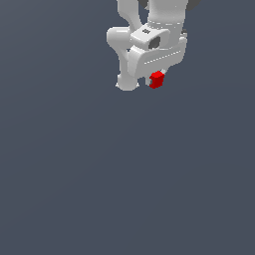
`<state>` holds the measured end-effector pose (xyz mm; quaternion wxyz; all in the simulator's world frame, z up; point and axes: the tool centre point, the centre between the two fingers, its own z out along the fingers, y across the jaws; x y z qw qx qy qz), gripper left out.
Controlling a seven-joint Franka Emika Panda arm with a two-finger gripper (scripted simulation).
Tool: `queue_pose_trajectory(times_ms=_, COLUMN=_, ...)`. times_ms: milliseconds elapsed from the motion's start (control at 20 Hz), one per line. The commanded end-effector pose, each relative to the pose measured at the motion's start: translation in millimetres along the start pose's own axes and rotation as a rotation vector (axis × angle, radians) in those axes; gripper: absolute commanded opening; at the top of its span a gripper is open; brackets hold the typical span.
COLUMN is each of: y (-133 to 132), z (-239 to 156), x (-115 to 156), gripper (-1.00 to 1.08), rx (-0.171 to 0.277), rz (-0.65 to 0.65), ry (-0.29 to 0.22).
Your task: Pick up the red cube and move it to a goal position.
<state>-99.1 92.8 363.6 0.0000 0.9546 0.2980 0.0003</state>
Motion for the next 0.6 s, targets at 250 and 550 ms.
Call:
queue_pose_trajectory(times_ms=250, y=-4.3, z=-24.4, x=5.1, gripper=-1.0, rx=0.0, rz=0.001, ry=-0.001)
queue_pose_trajectory(times_ms=550, y=-3.8, z=-24.0, x=5.9, gripper=-1.0, rx=0.0, rz=0.001, ry=-0.001)
